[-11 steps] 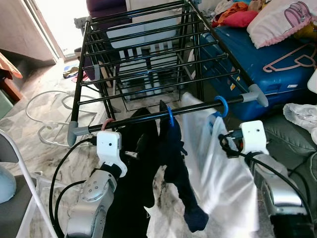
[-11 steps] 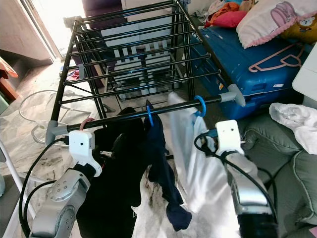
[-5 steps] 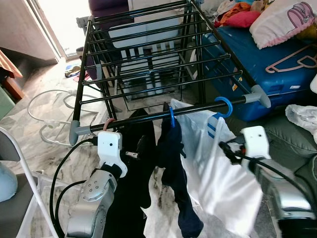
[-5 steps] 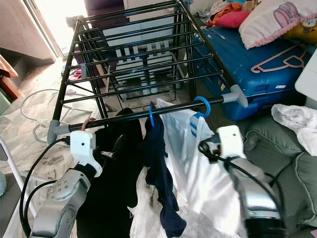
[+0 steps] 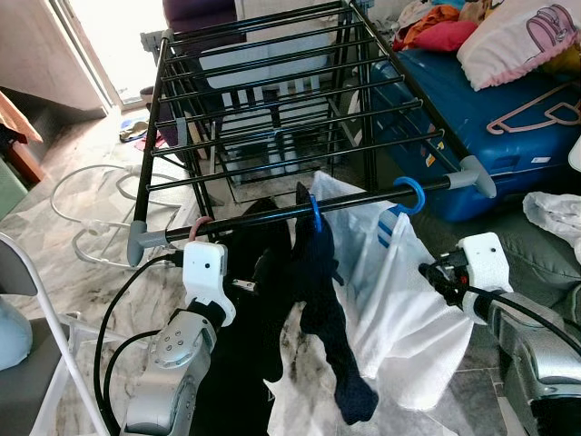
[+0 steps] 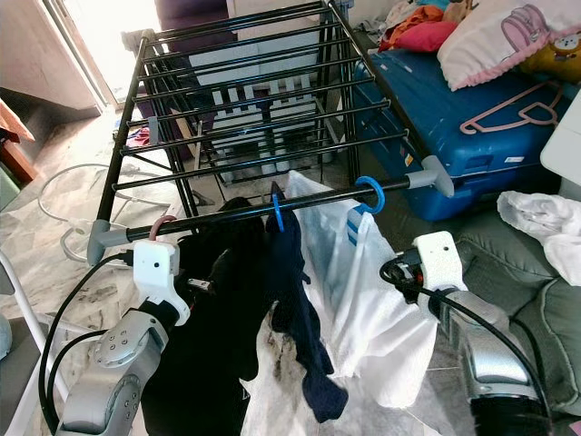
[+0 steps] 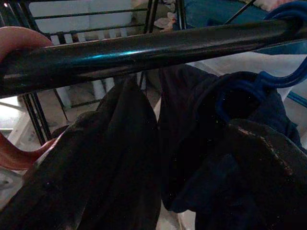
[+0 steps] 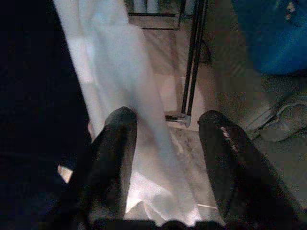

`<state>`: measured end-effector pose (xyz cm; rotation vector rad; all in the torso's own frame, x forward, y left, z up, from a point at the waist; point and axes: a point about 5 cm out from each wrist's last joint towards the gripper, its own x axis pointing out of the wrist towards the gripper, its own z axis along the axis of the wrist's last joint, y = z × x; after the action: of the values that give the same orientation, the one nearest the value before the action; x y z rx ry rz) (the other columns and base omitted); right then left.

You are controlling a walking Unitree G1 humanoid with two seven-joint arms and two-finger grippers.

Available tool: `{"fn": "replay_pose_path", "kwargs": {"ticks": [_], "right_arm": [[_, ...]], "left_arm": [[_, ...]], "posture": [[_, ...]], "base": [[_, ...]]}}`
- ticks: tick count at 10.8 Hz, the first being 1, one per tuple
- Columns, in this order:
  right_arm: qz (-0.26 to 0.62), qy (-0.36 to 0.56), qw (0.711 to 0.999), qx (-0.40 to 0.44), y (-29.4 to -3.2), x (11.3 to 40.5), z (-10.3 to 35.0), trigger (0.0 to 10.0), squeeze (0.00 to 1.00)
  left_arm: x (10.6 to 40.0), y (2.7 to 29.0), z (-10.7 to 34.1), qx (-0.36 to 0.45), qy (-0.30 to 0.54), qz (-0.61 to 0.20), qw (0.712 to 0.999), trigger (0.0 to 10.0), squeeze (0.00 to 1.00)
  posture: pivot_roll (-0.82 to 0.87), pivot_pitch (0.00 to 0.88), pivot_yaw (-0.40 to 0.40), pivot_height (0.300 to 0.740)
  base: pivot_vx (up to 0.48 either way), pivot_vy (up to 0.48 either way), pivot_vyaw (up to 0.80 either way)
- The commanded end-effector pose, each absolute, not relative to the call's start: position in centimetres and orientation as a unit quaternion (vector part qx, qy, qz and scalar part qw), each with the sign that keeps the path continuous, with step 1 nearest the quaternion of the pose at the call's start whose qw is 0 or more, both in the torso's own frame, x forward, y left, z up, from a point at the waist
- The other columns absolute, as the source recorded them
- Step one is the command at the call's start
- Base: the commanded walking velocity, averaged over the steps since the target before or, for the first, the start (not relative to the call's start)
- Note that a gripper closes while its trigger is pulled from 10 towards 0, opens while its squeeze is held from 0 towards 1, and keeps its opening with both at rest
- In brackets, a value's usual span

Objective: Hang hanger

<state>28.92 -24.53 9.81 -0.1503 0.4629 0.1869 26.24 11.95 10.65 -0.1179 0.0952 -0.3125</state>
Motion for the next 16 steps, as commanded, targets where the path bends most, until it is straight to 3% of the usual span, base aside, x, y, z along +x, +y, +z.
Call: {"fn": "replay_pose_path", "kwargs": {"ticks": [1,11,14,16], "right_arm": [[0.109,0.23,0.965,-0.072,-24.2,29.1,9.8,0.0,0.0],[0.125,0.224,0.964,-0.069,-22.9,29.3,9.4,0.0,0.0],[0.115,0.116,0.985,-0.063,-21.4,30.2,13.2,0.0,0.0],[0.102,0.054,0.992,-0.048,-21.1,28.5,14.6,0.0,0.0]], "left_arm": [[26.3,12.4,10.3,-0.045,0.058,-0.149,0.986,10.0,0.0],[26.4,12.5,10.5,-0.039,0.059,-0.143,0.987,10.0,0.0],[26.8,12.9,11.1,-0.032,0.046,-0.13,0.99,10.0,0.0],[26.5,12.5,10.9,-0.038,0.047,-0.13,0.99,10.0,0.0]], "posture": [[-0.18,0.0,0.116,0.74],[-0.18,0.025,0.118,0.74],[-0.2,0.046,0.113,0.74],[-0.21,0.036,0.102,0.74]], "base": [[0.0,0.0,0.0],[0.0,0.0,0.0],[0.0,0.0,0.0],[0.0,0.0,0.0]]}}
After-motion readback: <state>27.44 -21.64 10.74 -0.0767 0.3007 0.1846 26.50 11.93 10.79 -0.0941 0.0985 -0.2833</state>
